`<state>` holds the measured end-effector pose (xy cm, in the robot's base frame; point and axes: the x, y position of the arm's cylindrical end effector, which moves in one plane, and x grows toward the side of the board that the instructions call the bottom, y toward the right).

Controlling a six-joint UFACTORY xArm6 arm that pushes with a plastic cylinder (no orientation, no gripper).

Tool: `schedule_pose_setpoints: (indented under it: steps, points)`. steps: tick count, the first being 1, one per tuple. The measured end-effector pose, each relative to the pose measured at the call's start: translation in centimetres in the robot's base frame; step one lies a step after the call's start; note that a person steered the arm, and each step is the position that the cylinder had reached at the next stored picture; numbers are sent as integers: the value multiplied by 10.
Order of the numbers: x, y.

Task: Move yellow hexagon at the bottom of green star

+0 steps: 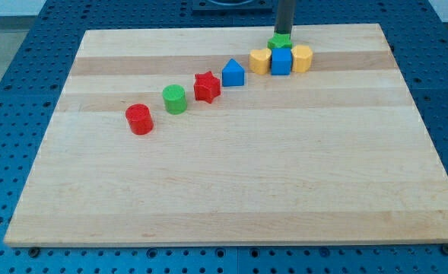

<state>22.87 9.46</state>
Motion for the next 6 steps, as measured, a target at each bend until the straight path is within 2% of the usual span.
schedule_pose_setpoints:
  steps: [2, 3, 4, 6]
  points:
    - [5, 112]
    - [49, 121]
    - [68, 104]
    - [74, 29]
